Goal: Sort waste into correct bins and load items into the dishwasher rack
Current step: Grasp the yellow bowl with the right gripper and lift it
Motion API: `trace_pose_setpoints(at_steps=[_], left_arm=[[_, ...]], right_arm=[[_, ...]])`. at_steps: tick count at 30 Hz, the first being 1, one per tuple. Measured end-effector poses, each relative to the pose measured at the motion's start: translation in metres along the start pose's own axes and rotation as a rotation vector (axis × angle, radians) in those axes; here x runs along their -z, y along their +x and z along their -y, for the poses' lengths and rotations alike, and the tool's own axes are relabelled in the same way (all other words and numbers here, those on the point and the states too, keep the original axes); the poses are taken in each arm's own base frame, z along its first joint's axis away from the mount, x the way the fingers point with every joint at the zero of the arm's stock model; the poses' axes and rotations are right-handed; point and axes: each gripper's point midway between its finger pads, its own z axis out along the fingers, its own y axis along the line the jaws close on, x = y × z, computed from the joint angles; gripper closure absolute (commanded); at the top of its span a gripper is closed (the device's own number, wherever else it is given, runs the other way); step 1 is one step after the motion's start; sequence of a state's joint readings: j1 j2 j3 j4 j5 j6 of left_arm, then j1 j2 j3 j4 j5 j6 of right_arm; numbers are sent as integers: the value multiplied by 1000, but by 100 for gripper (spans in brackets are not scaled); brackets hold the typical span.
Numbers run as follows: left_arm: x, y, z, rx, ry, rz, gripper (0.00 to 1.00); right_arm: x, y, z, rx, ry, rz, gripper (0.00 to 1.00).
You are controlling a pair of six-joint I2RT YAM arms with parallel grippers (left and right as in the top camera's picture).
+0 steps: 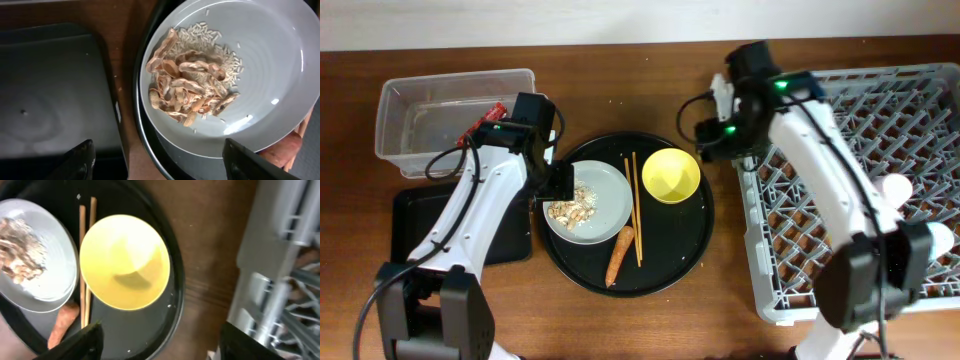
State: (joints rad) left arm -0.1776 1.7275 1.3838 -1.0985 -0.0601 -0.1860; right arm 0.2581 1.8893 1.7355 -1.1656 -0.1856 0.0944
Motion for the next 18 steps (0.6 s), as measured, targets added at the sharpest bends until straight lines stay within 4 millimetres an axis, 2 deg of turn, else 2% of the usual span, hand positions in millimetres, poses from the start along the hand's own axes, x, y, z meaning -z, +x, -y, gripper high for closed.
trace_pose_setpoints(at_steps=[4,7,8,9,10,11,16,17,18], left_arm=[[0,-1,-1,1,-4,3,19],[0,-1,-1,1,-4,3,19],[0,-1,-1,1,-4,4,19],[0,-1,-1,1,-4,3,19],[0,-1,-1,1,-4,3,19],[0,-1,-1,1,-4,3,19],[0,-1,-1,1,-4,3,19],[0,-1,-1,1,-4,4,19],[0,-1,-1,1,-4,3,19]], right_arm=[[-66,5,3,-62,20,-120,51],[-106,15,6,-89,30,-201,61],[-116,18,6,-91,33,-220,69],[-118,19,5,-91,33,-223,77],[-118,18,5,-105,31,-221,90],[-118,18,5,-120,33,-220,96],[-117,18,6,-138,45,-216,96],[-109,16,9,-133,67,-201,96],[-84,7,14,-120,114,-138,96]])
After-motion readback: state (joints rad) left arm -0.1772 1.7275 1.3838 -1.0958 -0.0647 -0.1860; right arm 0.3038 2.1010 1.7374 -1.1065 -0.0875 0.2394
